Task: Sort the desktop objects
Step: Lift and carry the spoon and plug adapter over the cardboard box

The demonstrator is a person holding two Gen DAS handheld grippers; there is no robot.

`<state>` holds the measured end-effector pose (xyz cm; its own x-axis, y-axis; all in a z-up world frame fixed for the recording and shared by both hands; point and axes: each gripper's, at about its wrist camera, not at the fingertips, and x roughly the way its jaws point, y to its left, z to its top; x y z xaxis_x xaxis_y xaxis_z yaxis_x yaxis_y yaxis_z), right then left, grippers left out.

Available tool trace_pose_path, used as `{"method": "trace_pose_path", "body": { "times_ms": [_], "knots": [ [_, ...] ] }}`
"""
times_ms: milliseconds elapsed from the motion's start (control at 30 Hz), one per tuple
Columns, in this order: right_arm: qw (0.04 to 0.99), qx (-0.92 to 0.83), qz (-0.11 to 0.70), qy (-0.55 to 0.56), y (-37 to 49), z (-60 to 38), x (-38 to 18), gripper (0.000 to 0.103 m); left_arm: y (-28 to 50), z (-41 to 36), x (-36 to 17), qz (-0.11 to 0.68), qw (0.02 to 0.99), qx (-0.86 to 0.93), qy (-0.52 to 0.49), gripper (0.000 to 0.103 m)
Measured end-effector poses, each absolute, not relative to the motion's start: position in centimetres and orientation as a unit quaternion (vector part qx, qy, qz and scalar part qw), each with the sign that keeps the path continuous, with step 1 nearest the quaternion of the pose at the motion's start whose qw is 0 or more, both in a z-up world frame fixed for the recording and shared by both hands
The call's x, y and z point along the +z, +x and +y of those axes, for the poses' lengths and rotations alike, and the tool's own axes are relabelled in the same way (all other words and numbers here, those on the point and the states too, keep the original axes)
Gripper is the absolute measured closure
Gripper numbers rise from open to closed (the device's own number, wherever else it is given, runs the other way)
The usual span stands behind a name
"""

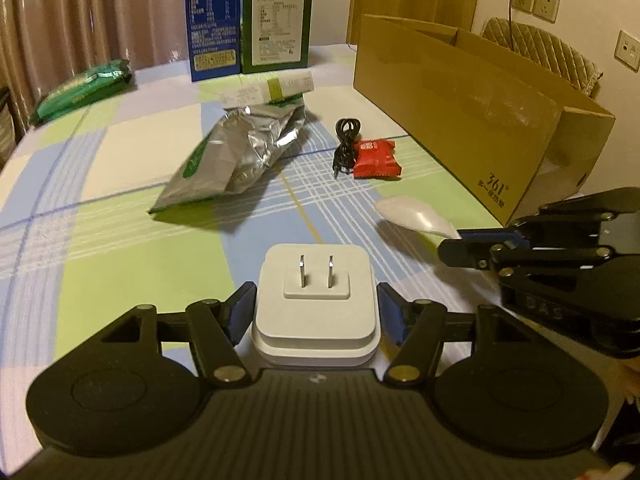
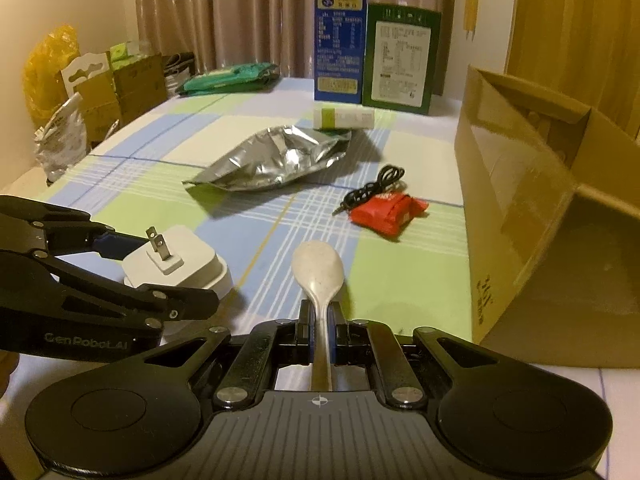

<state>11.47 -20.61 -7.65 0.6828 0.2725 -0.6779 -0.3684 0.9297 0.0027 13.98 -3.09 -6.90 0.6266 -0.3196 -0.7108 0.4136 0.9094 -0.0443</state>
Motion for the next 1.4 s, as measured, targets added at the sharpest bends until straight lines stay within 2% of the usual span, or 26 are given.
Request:
{"method": "trace_pose_path", "body": {
  "times_ms": [467,733,1400],
  "knots": [
    [0.935,0.144,0.322,-0.028,6.9,-23.7,-0.6,0.1,8.7,-5.4,-1.5,0.383,0.908,-0.169,0.008,0.043],
    [0.946,0.129,0.297,-0.014,4.1,-25.5,2.6,0.1,5.8,-7.0,1.1,0.373,0.912,-0.17,0.016,0.043],
    [0.959,0.071,0.273,0.011,1.9,-30.7,5.9,0.1,4.2,-11.5,4.6,0.344,0.915,-0.208,0.039,0.043]
  ]
}}
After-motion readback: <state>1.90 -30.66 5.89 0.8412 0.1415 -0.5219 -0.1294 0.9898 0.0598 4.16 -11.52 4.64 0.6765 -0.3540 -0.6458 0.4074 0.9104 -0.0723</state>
